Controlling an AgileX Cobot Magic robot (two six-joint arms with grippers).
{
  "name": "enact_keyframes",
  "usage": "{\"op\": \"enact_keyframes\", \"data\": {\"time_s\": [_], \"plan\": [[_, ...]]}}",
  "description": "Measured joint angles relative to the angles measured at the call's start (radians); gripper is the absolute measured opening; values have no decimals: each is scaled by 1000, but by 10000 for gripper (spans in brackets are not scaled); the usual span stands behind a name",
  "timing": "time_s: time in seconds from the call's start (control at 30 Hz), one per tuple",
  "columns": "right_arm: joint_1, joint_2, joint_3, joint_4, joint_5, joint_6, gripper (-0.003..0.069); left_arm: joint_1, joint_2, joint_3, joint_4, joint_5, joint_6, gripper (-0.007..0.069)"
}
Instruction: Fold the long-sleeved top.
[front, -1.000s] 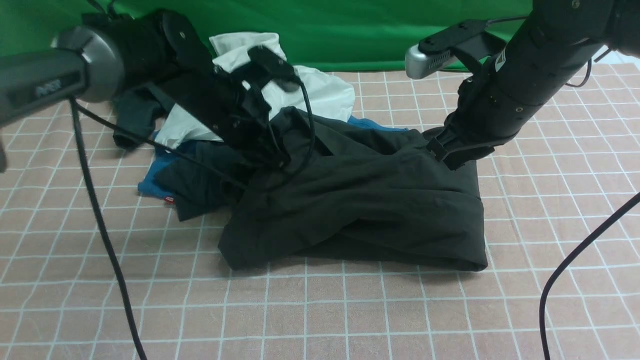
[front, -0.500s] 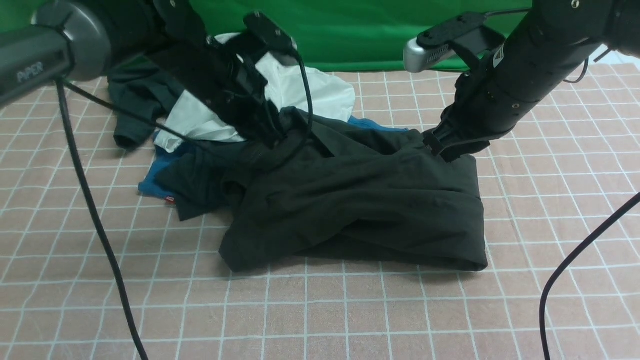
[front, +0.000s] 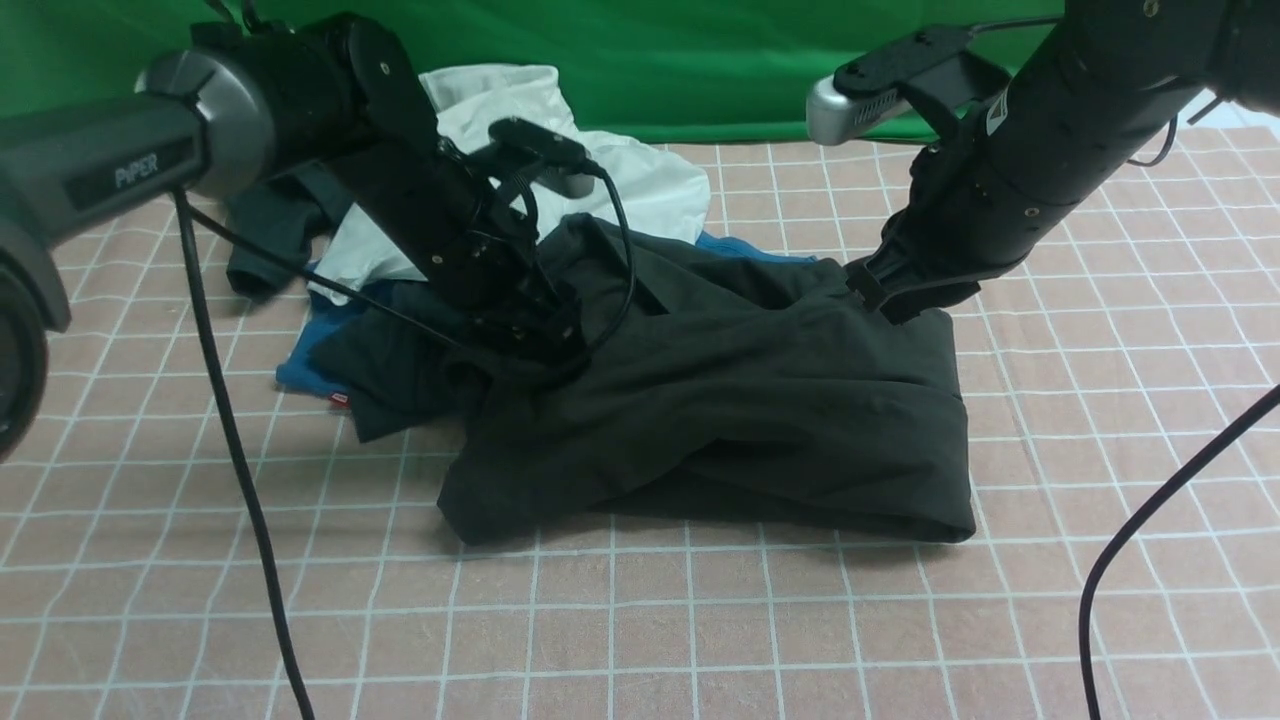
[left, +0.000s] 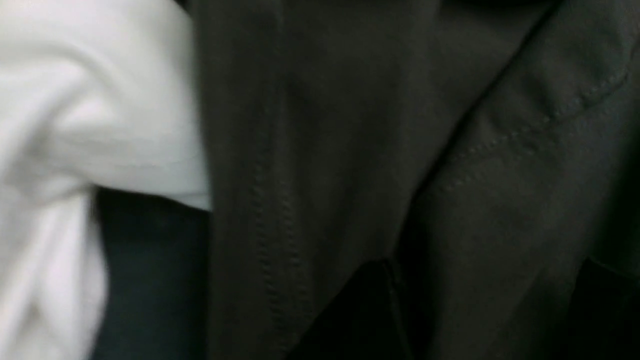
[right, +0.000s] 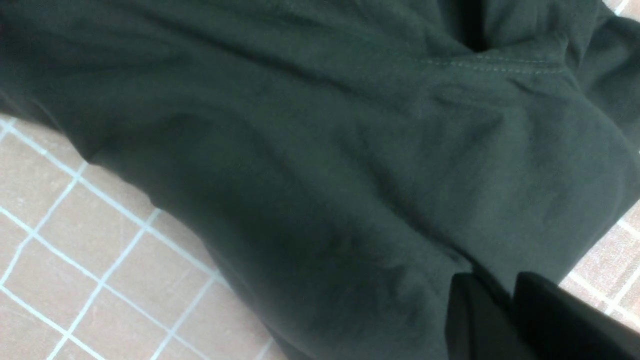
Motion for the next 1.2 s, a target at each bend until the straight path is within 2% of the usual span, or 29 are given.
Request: {"op": "enact_keyframes", "data": {"time_s": [0.27,0.4,0.43,0.47,0.57,0.77,1.2], "plan": [[0,0,0,0,0,0,152,0,26,-1,-5,13,-11,313],[0,0,0,0,0,0,153,0,26,-1,-50,34,5,180],[0,0,0,0,0,0,153,0,26,-1,-61,38,20,111],[0,0,0,0,0,0,153,0,26,-1,-65,39,30,77],[0,0,0,0,0,0,153,0,26,-1,-65,41,41,21],[0,0,0,0,0,0,153,0,12,-1,-47,23,42,11],[0,0,0,0,-12,0,161,0,-35,-6,7,-146,90,11]]}}
